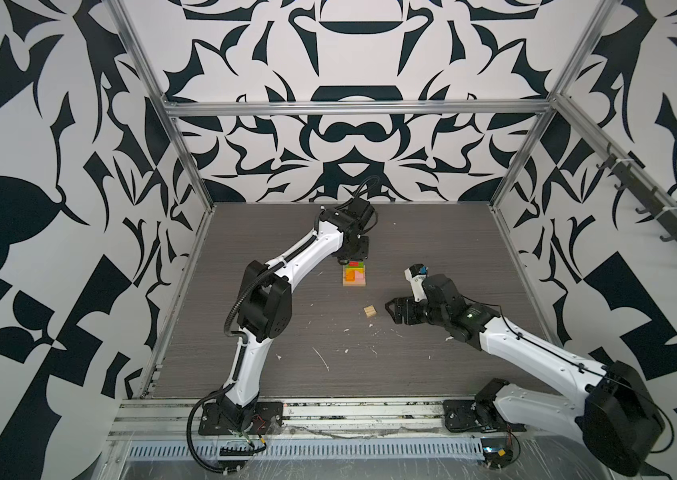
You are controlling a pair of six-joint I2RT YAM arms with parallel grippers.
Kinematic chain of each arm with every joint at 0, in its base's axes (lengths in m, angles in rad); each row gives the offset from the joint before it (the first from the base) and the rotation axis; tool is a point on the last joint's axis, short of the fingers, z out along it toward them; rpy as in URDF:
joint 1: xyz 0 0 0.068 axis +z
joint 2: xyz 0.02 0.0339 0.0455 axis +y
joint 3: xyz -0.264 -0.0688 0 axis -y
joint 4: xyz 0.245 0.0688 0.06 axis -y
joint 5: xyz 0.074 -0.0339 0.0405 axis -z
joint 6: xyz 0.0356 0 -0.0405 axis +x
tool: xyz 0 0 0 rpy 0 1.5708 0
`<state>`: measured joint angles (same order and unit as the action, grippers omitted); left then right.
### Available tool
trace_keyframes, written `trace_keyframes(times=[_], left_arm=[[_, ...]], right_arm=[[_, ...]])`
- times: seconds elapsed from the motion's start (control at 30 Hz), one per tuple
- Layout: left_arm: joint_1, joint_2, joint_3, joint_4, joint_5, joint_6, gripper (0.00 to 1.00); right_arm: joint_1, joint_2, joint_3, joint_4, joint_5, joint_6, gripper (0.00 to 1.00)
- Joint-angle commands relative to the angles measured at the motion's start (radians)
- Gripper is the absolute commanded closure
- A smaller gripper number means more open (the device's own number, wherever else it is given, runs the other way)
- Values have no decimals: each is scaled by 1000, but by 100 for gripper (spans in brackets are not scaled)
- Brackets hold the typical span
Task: Build the wood block tower
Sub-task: 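Lower the blue cube onto the red cube with the left gripper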
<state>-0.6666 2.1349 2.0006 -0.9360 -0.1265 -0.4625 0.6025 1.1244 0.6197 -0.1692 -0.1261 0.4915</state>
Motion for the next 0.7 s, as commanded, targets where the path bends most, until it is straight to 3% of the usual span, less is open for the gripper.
trace_keyframes(times=[0.0, 0.67], left_arm=[[10, 27, 32, -48, -4, 6, 76], [12, 53, 41, -54, -4, -27, 75]], right_arm=[[2, -23, 23, -3, 15, -18, 13], [3, -22, 21, -2, 16, -18, 13]])
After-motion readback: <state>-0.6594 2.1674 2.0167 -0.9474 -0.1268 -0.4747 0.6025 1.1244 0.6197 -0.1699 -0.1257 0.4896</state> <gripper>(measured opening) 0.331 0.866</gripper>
